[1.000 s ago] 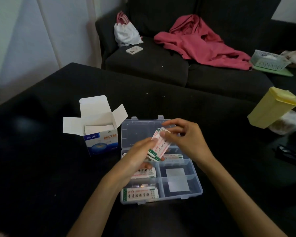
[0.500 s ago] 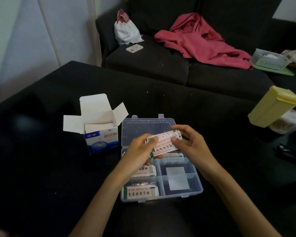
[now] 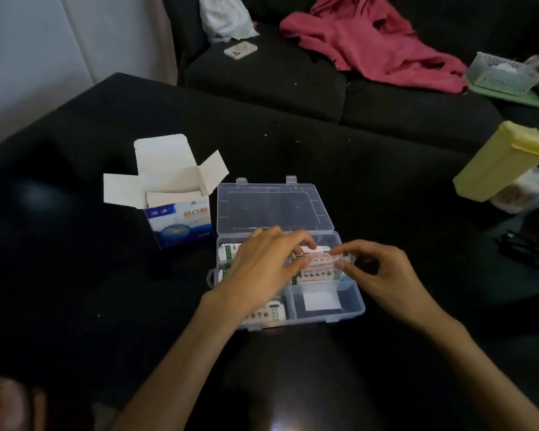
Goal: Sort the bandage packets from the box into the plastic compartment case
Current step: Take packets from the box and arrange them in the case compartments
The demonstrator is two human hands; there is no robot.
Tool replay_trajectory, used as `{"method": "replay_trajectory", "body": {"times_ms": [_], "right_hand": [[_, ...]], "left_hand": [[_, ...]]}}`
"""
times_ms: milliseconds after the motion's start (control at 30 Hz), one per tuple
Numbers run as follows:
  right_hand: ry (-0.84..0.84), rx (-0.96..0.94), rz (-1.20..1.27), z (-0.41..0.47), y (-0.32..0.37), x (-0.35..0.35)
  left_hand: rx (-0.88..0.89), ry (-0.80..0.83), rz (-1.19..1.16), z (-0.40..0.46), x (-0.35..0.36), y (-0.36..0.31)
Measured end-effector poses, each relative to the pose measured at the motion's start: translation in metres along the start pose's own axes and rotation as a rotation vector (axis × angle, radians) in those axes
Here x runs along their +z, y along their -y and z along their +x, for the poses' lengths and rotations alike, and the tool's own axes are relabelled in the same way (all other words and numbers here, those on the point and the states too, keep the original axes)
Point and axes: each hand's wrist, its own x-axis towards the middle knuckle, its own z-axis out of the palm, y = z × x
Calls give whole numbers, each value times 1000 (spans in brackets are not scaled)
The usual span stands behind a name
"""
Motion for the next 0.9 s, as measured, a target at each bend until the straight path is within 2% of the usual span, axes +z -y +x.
{"method": "replay_trajectory", "body": {"times_ms": [133,333,500,633,733,900], "right_hand": [[-13,-7,36,3,0,3],[-171,-121,-24,31,2,-8],[-58,-45,21,42,-6,-2],[48,36,-131,48,-10,1],[55,87,-189,51,-9,-1],[173,89,-381,56,-7,-3]], "left_hand": [[-5,-26,-6,1,1,3],[-41,-250,-37,21,0,11],[-59,-206,-4,23,5,19],[-66,-131,103,24,11,23],[-66,-106,162,24,14,24],[-32,-94,199,24,12,26]]}}
